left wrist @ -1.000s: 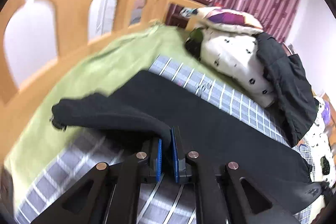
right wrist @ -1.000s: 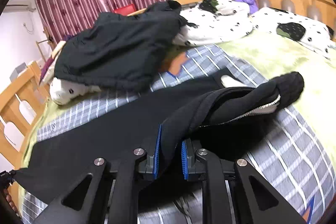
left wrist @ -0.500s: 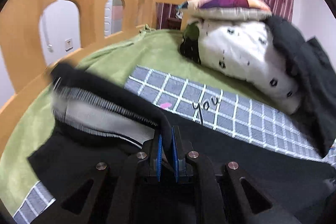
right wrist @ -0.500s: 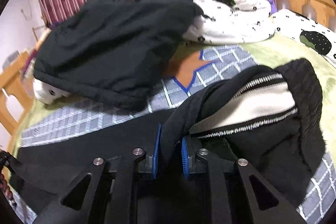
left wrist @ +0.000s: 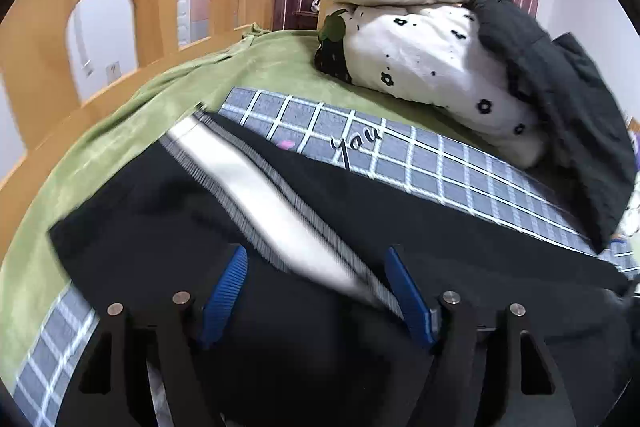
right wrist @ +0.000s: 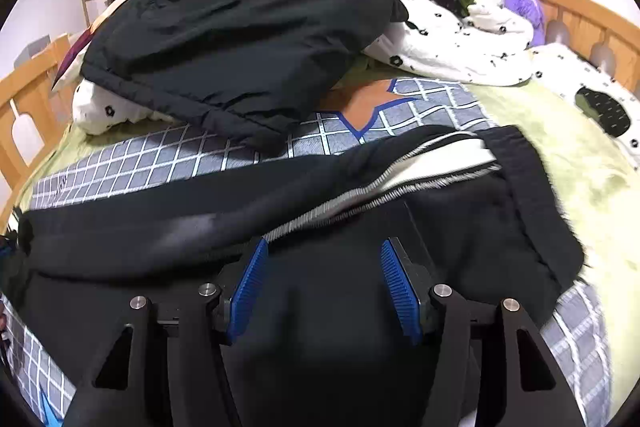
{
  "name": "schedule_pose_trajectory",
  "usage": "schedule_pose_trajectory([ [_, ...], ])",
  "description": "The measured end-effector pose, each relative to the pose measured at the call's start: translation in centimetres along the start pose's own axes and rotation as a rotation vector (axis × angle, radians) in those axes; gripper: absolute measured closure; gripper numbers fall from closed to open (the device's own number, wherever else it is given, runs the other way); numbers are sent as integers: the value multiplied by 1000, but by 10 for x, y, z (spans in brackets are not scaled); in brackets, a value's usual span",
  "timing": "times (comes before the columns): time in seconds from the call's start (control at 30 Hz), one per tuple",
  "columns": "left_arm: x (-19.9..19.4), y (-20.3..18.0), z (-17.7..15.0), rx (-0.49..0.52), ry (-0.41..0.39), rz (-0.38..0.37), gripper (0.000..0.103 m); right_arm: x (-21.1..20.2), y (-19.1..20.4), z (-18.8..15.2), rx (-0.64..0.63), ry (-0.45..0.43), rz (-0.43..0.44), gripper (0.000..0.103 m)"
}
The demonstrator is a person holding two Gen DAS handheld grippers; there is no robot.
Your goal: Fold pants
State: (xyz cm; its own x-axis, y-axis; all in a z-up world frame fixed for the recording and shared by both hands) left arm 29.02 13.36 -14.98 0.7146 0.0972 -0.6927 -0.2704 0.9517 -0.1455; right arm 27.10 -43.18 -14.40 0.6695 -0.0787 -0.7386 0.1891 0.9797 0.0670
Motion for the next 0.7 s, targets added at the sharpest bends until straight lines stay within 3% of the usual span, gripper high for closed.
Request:
schedule_pose_trajectory([
  [0.1,-22,4,-20,-25,37,-36,32,-24,11,-11,-31,4,6,43],
  [0.23,-41,17,-52,-22,64,-29,32,-47,10,-39,-19,7,13,34],
  [0.43,-43,56,-100,-132,155,-78,32,-48,-33,-95,145,114,65,34],
  [0.57,-36,78,-105,-194,143,-105,32,-47,-61,-104,259,85,83,33],
  [0.7,-23,89,-94,-241,133,-111,32,-24,-81,-108,343,136,82,33],
])
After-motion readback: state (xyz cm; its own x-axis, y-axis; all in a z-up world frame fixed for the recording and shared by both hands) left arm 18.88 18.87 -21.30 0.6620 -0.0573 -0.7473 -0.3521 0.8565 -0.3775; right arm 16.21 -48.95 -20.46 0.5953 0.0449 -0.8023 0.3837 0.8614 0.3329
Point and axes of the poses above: each gripper's, at about its wrist camera, not at the fingertips, and x roughly the way its jaws point, y to its left, z to its top, the point moved 5 cm from there along x, roughly the way its jaws point
